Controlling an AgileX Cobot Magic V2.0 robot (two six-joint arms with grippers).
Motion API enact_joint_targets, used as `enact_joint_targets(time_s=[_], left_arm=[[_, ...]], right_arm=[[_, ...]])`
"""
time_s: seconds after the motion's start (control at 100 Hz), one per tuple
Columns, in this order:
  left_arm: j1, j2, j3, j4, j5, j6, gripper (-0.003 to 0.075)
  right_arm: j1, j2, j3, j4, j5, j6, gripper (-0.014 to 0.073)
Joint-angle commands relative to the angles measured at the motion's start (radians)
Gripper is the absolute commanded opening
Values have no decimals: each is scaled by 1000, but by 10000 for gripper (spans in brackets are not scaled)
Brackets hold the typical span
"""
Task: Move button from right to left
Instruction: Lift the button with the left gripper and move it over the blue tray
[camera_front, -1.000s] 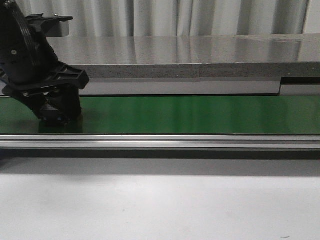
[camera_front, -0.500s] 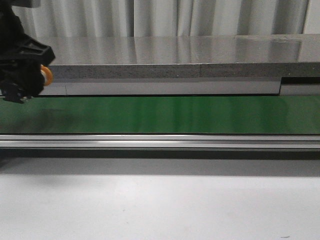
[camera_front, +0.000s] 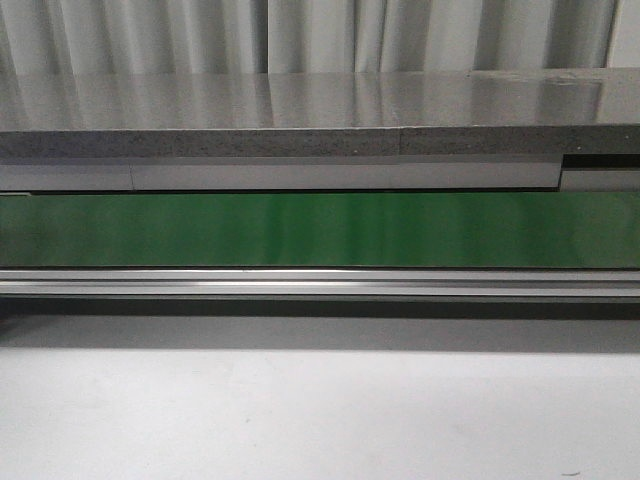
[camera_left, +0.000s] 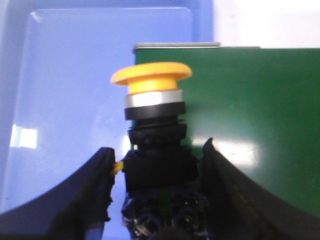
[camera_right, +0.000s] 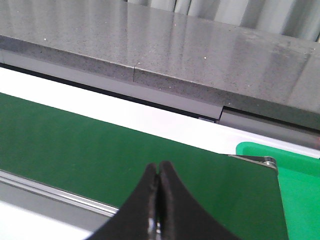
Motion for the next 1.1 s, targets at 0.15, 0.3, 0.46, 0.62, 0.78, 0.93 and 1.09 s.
enact_joint_targets(time_s=[0.15,0.3,0.46,0.62,0.78,0.93,1.09], left_arm=[[132,-27,-24,16,-111,22,235],[171,21,-24,16,-128,22,235],[175,92,-24,25,-169,22,235],[175,167,-24,33,-216,22,235],[175,225,-24,34,-225,22,235],[175,264,-24,34,-225,22,235],[175,274,-24,34,-223,22,236]], right_arm=[[0,3,-27,13,-66,-7,-67],[0,3,-27,13,-66,-7,-67],[0,3,-27,13,-66,-7,-67],[0,3,-27,13,-66,-7,-67],[0,3,-27,13,-66,-7,-67],[0,3,-27,13,-66,-7,-67],[0,3,-27,13,-66,-7,-67]])
